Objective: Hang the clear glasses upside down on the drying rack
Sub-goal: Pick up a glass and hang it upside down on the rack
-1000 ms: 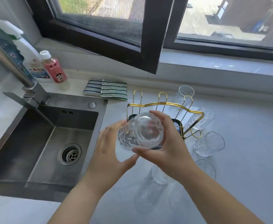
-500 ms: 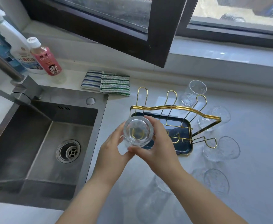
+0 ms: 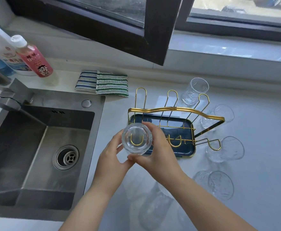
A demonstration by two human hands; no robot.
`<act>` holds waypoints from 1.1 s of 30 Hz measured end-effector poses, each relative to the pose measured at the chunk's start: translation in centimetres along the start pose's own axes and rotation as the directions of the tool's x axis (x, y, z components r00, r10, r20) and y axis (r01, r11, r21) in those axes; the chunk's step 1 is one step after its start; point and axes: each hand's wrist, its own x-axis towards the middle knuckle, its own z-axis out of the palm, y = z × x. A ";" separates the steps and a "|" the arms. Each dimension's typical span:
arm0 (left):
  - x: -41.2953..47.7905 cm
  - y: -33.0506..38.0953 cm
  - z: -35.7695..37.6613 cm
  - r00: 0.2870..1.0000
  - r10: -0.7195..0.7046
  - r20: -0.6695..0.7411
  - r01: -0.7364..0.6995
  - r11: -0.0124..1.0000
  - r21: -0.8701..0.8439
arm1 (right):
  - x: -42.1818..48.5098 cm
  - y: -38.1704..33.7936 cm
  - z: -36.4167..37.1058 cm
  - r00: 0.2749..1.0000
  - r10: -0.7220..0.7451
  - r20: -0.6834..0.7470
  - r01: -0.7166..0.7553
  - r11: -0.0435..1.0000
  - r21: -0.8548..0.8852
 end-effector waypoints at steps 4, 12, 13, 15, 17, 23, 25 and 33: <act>-0.1 -0.3 0.1 1.000 0.011 0.020 -0.011 1.000 -0.012 | 0.0 -0.1 -0.2 0.999 0.021 0.039 -0.020 1.000 -0.005; -1.9 -2.1 0.9 0.949 -0.258 0.181 0.268 0.963 -0.027 | -5.2 0.6 -2.4 0.994 0.008 0.108 0.007 0.991 -0.133; -2.3 -2.4 1.2 0.933 -0.279 0.227 0.283 0.959 0.014 | -6.3 1.1 -2.9 0.994 0.001 0.107 0.013 0.990 -0.138; -3.4 -2.6 2.3 0.906 -0.278 0.319 0.264 0.960 0.089 | -8.3 2.5 -3.9 0.998 -0.012 0.070 0.021 0.991 -0.132; -4.4 -2.3 3.9 0.894 -0.222 0.388 0.188 0.974 0.124 | -10.1 4.2 -4.8 1.000 0.014 0.006 -0.013 0.991 -0.135; -5.1 -0.5 8.9 0.866 -0.028 0.499 -0.093 0.972 0.217 | -12.6 7.5 -5.2 0.992 0.109 -0.065 -0.114 0.989 -0.090; -5.0 -0.1 9.7 0.872 0.014 0.489 -0.163 0.951 0.264 | -12.7 7.9 -5.0 0.989 0.135 -0.064 -0.138 0.989 -0.050; -6.0 1.9 7.3 0.946 0.038 0.322 -0.083 0.988 0.128 | -13.0 7.4 -5.8 0.956 0.279 -0.093 -0.244 0.929 0.279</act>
